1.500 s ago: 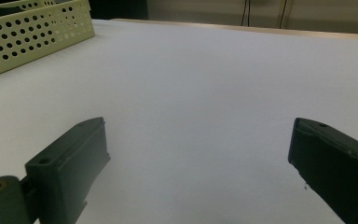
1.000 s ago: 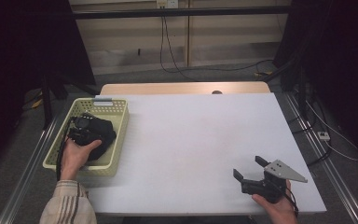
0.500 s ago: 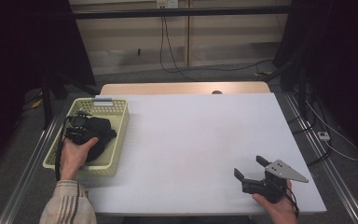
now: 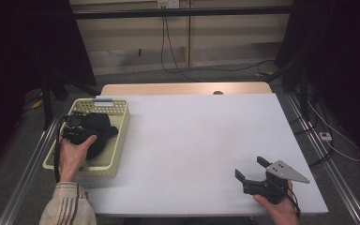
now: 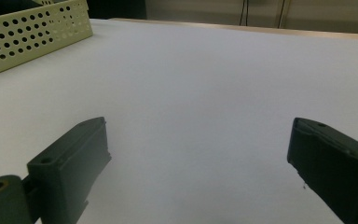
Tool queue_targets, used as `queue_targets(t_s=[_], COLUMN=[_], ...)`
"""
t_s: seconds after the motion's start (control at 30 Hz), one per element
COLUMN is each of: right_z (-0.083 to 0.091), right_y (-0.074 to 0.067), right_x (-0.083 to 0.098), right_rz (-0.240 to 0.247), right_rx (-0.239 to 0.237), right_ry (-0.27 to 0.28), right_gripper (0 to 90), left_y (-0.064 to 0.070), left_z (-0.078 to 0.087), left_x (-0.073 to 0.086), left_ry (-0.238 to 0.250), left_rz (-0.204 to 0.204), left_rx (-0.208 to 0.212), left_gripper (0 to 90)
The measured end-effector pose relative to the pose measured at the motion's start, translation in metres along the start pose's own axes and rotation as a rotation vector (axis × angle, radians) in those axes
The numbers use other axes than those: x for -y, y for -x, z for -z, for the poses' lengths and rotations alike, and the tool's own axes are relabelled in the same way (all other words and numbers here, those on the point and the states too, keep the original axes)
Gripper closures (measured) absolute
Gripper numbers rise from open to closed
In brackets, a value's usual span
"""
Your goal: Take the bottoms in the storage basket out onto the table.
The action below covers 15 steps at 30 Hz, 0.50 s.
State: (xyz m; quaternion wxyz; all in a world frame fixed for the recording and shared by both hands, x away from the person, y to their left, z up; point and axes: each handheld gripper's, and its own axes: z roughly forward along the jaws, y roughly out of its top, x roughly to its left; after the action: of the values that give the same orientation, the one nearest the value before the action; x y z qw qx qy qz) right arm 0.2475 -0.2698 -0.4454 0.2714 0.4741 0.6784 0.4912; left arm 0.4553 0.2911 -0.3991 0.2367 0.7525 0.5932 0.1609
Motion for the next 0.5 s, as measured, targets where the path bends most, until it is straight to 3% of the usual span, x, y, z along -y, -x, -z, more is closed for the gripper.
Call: queue_targets(t_s=[0.23,0.5], right_z=[0.001,0.001], right_y=[0.001,0.001], right_x=[0.000,0.000], right_rz=[0.000,0.000], right_rx=[0.003,0.004], right_ry=[0.010,0.009], right_gripper=[5.4,5.4], left_y=[0.000,0.002], left_z=[0.008,0.013], left_x=[0.000,0.001], left_ry=[0.066,0.136], left_rz=[0.016,0.002], left_rx=[0.012,0.013], left_gripper=[53.9,53.9])
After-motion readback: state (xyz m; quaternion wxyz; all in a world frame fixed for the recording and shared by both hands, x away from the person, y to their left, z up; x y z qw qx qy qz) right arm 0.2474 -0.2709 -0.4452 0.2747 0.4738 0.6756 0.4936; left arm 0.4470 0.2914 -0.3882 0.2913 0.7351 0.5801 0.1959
